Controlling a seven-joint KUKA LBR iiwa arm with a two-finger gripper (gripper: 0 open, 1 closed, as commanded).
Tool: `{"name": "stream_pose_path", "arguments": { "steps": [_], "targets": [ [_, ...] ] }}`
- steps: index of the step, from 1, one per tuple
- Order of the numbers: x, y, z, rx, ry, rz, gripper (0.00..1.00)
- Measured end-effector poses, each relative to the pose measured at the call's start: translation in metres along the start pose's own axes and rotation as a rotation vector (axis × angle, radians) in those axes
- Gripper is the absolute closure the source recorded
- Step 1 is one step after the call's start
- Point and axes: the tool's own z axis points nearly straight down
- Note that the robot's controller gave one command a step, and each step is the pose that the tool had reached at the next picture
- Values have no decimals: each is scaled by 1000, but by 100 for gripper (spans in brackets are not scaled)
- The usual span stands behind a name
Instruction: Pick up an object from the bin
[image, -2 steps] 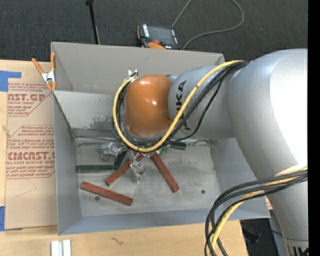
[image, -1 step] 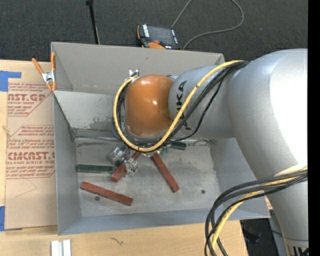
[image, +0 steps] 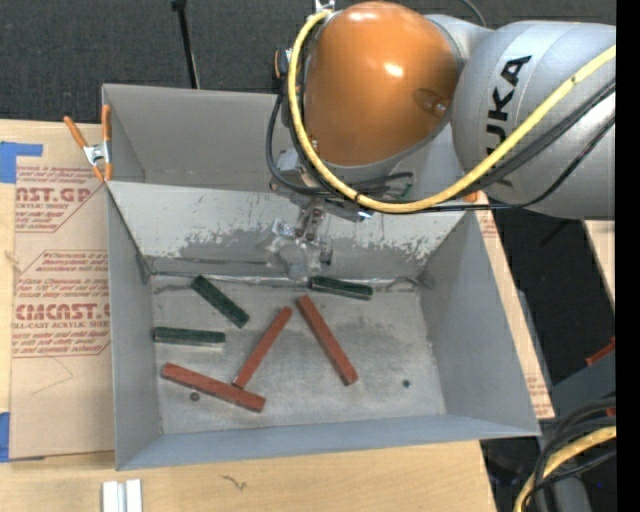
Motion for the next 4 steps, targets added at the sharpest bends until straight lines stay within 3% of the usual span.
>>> {"name": "stream_pose_path", "arguments": {
  "steps": [1, 2, 3, 4],
  "targets": [
    [-1, 24, 111, -15, 6, -214, 100],
    [-2, 23, 108, -10, 3, -211, 0],
    [-14, 84, 192, -18, 6, -349, 0],
    [-9, 16, 229, -8, 3, -458, 0]
  ]
}}
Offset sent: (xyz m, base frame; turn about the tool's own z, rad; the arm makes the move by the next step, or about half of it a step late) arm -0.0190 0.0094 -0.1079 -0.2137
